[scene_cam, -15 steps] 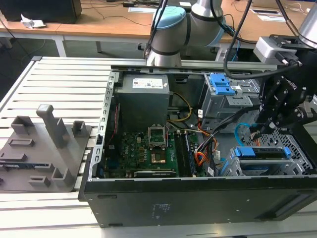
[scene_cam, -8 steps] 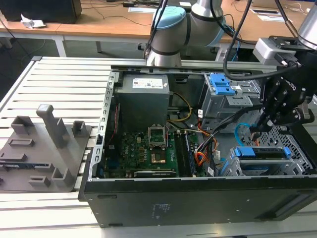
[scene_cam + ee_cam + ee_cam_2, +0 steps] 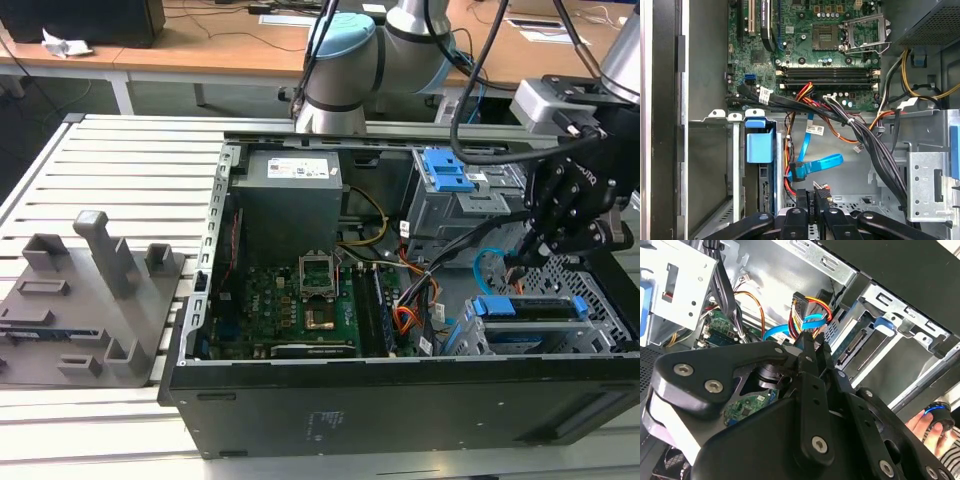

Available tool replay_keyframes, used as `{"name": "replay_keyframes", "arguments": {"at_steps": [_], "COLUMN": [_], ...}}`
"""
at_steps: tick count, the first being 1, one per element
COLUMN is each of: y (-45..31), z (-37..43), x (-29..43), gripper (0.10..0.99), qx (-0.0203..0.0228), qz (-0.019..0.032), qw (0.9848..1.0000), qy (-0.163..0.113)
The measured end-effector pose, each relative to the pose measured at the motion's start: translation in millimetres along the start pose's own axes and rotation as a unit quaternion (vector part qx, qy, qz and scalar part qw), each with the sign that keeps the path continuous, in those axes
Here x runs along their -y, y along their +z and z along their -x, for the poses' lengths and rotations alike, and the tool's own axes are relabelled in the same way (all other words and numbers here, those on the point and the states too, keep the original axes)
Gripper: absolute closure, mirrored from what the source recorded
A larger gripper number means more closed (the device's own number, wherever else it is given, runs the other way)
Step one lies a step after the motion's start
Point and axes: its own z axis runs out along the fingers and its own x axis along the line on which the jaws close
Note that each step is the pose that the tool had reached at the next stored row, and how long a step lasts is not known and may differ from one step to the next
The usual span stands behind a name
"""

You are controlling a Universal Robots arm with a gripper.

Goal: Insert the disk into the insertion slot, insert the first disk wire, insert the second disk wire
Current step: 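Insert the first disk wire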

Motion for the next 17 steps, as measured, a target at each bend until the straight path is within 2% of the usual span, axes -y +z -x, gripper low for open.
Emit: {"name": "replay_keyframes", "arguments": {"at_steps": [1,4,7,14,17], "y": [0.3,0.7,3.8,9.9,12.0], "z": [-11.2,-28.0,-29.5,-34.4,-34.3], "x": [0.3,1.6,9.5,12.2,12.8], "gripper": [0.902,0.902,0.902,0.902,0.902], "qx": [0.0000,0.0000,0.0001,0.0002,0.0060], "qz": [0.0000,0.0001,0.0014,0.0016,0.0018], "qw": [1.0000,1.0000,1.0000,1.0000,1.0000], "qy": [0.000,0.000,0.000,0.000,0.000]}}
